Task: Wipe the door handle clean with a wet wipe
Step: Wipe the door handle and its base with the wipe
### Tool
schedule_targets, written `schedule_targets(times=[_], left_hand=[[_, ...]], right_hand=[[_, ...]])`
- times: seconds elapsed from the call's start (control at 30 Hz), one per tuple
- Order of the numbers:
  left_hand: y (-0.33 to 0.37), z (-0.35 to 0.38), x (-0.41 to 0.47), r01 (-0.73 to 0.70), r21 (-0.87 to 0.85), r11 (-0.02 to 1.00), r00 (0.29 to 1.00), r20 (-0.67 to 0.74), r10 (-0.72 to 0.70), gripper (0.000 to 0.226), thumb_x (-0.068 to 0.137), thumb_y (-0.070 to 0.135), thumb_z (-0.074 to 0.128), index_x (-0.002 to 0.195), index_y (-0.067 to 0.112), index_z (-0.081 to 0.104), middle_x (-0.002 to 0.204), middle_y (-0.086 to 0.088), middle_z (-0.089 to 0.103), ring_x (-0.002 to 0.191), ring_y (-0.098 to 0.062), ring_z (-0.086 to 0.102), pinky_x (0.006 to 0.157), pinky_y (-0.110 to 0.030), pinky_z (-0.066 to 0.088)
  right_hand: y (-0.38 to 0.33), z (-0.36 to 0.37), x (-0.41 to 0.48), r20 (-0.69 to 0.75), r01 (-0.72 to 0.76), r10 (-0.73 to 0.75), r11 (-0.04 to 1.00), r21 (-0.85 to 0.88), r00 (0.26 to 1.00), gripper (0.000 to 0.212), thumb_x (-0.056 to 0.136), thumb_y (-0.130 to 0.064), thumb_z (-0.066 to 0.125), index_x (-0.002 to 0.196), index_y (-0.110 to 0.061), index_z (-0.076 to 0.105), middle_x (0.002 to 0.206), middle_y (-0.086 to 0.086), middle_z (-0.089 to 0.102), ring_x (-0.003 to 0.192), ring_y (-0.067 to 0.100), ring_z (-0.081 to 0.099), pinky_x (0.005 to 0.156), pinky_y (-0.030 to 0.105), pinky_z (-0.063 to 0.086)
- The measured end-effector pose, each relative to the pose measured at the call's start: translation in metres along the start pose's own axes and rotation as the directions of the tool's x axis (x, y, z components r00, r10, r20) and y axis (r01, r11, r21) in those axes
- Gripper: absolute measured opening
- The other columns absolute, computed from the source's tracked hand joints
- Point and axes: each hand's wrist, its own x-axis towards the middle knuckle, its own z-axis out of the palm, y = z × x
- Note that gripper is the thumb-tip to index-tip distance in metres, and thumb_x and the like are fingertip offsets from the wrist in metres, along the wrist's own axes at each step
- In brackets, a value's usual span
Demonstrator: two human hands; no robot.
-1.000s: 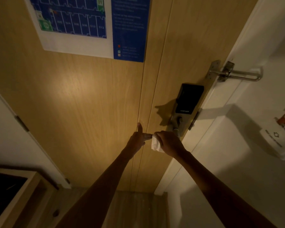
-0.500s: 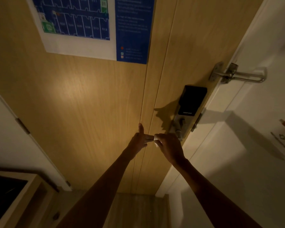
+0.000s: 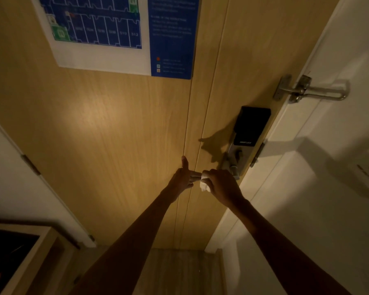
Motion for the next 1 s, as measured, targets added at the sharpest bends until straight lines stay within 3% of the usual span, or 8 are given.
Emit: schedule_targets(times=[0.17,0.33,0.47,0.63,0.83,1.0], left_hand=[[0.006,0.0,-0.003,0.045,-0.017,0.999,0.999,0.02,-0.045,0.095,0.091,0.065,0.0,0.12,-0.001,0.062,0.129,-0.018,0.06,0.126,-0.026,0.053,0.109,-0.039,0.038],[0.008,-0.003,-0.004,0.062,-0.027,0.998,0.998,-0.014,-0.062,0.095,0.092,0.064,0.002,0.118,-0.004,0.063,0.124,-0.02,0.063,0.119,-0.028,0.058,0.105,-0.04,0.044],[0.012,-0.005,-0.007,0.067,-0.045,0.997,0.998,0.022,-0.066,0.098,0.091,0.064,-0.001,0.117,-0.006,0.063,0.123,-0.02,0.063,0.12,-0.027,0.058,0.106,-0.039,0.043],[0.009,-0.003,-0.005,0.057,-0.07,0.996,0.998,0.001,-0.058,0.098,0.092,0.064,-0.001,0.116,-0.006,0.063,0.122,-0.02,0.064,0.119,-0.027,0.058,0.105,-0.038,0.044],[0.009,-0.003,-0.002,0.079,-0.071,0.994,0.997,0.003,-0.079,0.099,0.091,0.065,-0.001,0.113,-0.005,0.066,0.119,-0.021,0.065,0.117,-0.027,0.059,0.105,-0.039,0.044],[0.009,-0.004,-0.001,0.105,-0.106,0.989,0.994,0.01,-0.105,0.101,0.089,0.065,-0.004,0.112,-0.005,0.065,0.122,-0.021,0.064,0.119,-0.028,0.058,0.104,-0.038,0.044]], right_hand=[[0.009,-0.009,0.009,0.117,0.033,-0.036,0.999,0.02,0.993,0.024,0.096,-0.03,0.056,0.113,-0.015,0.065,0.105,-0.001,0.073,0.096,0.012,0.068,0.083,0.022,0.051],[0.003,0.004,0.009,0.105,0.055,-0.048,0.996,-0.064,0.993,0.022,0.098,-0.03,0.051,0.111,-0.015,0.06,0.098,0.0,0.069,0.088,0.015,0.067,0.08,0.026,0.05],[0.019,-0.004,0.001,0.126,0.045,-0.032,0.993,-0.105,0.991,0.022,0.098,-0.028,0.051,0.116,-0.018,0.058,0.098,-0.002,0.069,0.088,0.012,0.065,0.075,0.021,0.042],[0.004,0.003,0.007,0.16,0.095,-0.064,0.976,-0.196,0.985,0.021,0.098,-0.026,0.052,0.115,-0.014,0.052,0.098,0.004,0.067,0.091,0.021,0.064,0.083,0.032,0.046],[0.021,0.0,-0.005,0.121,0.086,-0.057,0.963,-0.257,0.991,0.02,0.098,-0.03,0.051,0.111,-0.015,0.052,0.093,0.003,0.067,0.085,0.02,0.065,0.077,0.032,0.05],[0.008,0.009,-0.002,0.056,0.08,-0.071,0.98,-0.181,0.996,0.023,0.098,-0.034,0.049,0.109,-0.014,0.053,0.088,0.002,0.065,0.079,0.018,0.064,0.076,0.032,0.05]])
